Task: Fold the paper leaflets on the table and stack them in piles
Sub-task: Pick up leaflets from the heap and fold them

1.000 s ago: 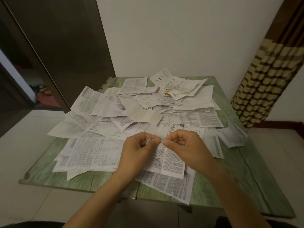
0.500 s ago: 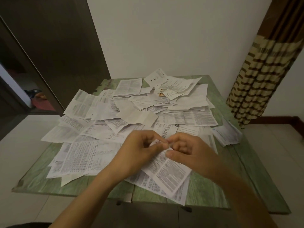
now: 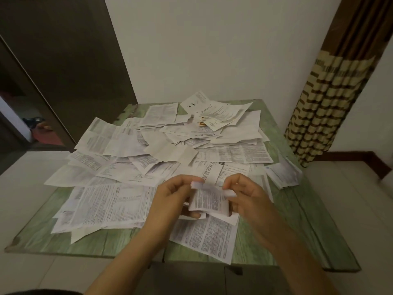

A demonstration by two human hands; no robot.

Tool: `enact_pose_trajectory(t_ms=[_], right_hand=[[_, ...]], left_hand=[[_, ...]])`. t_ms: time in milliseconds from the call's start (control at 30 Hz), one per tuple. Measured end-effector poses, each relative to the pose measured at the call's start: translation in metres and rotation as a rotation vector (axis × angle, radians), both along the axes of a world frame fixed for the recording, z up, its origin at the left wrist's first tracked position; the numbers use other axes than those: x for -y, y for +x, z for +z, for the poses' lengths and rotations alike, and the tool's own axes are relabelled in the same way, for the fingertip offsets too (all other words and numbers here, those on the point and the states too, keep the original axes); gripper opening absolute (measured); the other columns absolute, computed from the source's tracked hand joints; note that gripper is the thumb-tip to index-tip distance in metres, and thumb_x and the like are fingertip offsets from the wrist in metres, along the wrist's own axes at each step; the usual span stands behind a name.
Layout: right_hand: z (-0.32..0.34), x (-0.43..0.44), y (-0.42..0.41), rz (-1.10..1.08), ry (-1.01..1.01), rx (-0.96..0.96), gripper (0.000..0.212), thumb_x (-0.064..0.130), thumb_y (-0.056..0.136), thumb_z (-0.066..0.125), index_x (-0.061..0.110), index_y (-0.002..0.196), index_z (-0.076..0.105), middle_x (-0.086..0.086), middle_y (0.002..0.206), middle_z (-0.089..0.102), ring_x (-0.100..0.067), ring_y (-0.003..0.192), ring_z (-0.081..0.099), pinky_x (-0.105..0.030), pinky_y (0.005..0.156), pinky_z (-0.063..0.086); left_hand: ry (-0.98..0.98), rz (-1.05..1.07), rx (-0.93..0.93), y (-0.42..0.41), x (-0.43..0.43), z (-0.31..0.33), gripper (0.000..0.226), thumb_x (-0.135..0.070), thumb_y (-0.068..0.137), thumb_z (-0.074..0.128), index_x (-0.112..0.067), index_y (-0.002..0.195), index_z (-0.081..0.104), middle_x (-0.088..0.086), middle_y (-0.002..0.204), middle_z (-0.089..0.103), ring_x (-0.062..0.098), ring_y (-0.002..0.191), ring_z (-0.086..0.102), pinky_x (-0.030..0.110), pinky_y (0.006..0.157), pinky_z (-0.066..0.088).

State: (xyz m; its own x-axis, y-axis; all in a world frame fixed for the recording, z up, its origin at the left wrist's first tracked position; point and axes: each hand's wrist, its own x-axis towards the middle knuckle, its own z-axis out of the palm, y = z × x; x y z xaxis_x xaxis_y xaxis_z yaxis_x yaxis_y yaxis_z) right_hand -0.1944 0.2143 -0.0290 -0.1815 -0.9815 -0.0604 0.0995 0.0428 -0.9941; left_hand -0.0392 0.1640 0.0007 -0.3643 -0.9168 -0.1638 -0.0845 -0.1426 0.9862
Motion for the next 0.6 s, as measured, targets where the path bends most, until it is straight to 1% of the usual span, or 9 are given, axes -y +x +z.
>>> enact_pose_trajectory(t_ms=[100, 167, 200, 267, 333, 400, 467, 533, 600], right_hand=[[-0.002, -0.002, -0.001, -0.01, -0.057, -0.099, 0.034, -0.014, 0.09, 0.039, 0.008, 0.069, 0.056, -0.015, 0.087, 0.067, -0.016, 0.073, 0.065, -0.025, 0.057, 0.049], [-0.004, -0.001, -0.002, -0.022, -0.127, -0.198, 0.038, -0.015, 0.089, 0.041, 0.009, 0.065, 0.058, -0.009, 0.088, 0.07, -0.018, 0.081, 0.067, -0.03, 0.062, 0.051], [-0.004, -0.001, -0.002, -0.029, -0.153, -0.235, 0.04, -0.016, 0.089, 0.042, 0.011, 0.063, 0.059, -0.006, 0.089, 0.071, -0.016, 0.085, 0.067, -0.027, 0.064, 0.053], [-0.004, -0.001, -0.003, -0.034, -0.174, -0.278, 0.044, -0.017, 0.087, 0.042, 0.013, 0.063, 0.062, -0.001, 0.089, 0.071, -0.013, 0.087, 0.067, -0.021, 0.064, 0.051], [-0.003, -0.002, -0.003, -0.041, -0.16, -0.286, 0.044, -0.014, 0.088, 0.042, 0.016, 0.069, 0.067, 0.0, 0.088, 0.07, -0.015, 0.082, 0.065, -0.019, 0.064, 0.048], [-0.001, -0.002, -0.002, -0.089, -0.122, -0.211, 0.037, -0.005, 0.091, 0.043, 0.021, 0.086, 0.067, -0.004, 0.087, 0.068, -0.016, 0.076, 0.063, -0.019, 0.061, 0.048], [-0.003, -0.002, 0.005, -0.097, -0.058, -0.111, 0.02, 0.011, 0.095, 0.048, 0.024, 0.102, 0.061, -0.006, 0.091, 0.066, -0.011, 0.074, 0.063, -0.019, 0.059, 0.05], [-0.009, -0.001, 0.01, -0.103, -0.031, -0.171, 0.007, 0.024, 0.091, 0.057, 0.023, 0.097, 0.06, -0.004, 0.091, 0.066, -0.012, 0.075, 0.065, -0.022, 0.057, 0.051], [-0.014, 0.0, 0.011, -0.148, -0.056, -0.224, 0.011, 0.028, 0.084, 0.066, 0.017, 0.085, 0.063, -0.012, 0.086, 0.068, -0.029, 0.078, 0.065, -0.034, 0.062, 0.053]], left_hand=[[0.206, -0.01, -0.13, 0.0, 0.001, 0.003, 0.034, -0.02, 0.098, 0.036, -0.007, 0.087, 0.065, 0.015, 0.081, 0.071, 0.024, 0.068, 0.069, 0.03, 0.051, 0.057], [0.29, -0.075, -0.102, -0.001, 0.003, 0.002, 0.041, -0.039, 0.094, 0.041, -0.007, 0.09, 0.065, 0.016, 0.082, 0.07, 0.025, 0.07, 0.069, 0.029, 0.05, 0.056], [0.285, -0.126, -0.05, -0.001, 0.003, 0.001, 0.041, -0.042, 0.088, 0.048, -0.006, 0.091, 0.066, 0.016, 0.082, 0.071, 0.025, 0.07, 0.069, 0.028, 0.051, 0.056], [0.241, -0.169, 0.014, -0.004, 0.003, -0.001, 0.033, -0.032, 0.082, 0.059, -0.002, 0.093, 0.067, 0.016, 0.081, 0.071, 0.022, 0.068, 0.069, 0.027, 0.053, 0.056], [0.188, -0.123, 0.041, -0.006, 0.003, -0.003, 0.021, -0.019, 0.086, 0.061, -0.002, 0.094, 0.068, 0.013, 0.079, 0.071, 0.018, 0.064, 0.069, 0.024, 0.051, 0.056], [0.099, -0.076, 0.079, -0.008, 0.002, -0.003, 0.013, -0.013, 0.088, 0.06, -0.005, 0.093, 0.069, 0.01, 0.075, 0.072, 0.016, 0.06, 0.068, 0.022, 0.048, 0.054], [-0.014, -0.069, 0.116, -0.009, 0.0, -0.003, 0.01, -0.011, 0.088, 0.059, -0.007, 0.089, 0.069, 0.01, 0.07, 0.072, 0.015, 0.053, 0.066, 0.021, 0.045, 0.053], [-0.11, -0.09, 0.133, -0.011, -0.003, -0.006, 0.01, -0.011, 0.088, 0.059, -0.009, 0.088, 0.069, 0.014, 0.068, 0.07, 0.014, 0.046, 0.063, 0.021, 0.044, 0.052], [-0.163, -0.099, 0.135, -0.012, -0.007, -0.008, 0.009, -0.012, 0.087, 0.06, -0.01, 0.088, 0.069, 0.016, 0.067, 0.069, 0.014, 0.041, 0.061, 0.022, 0.044, 0.051]])
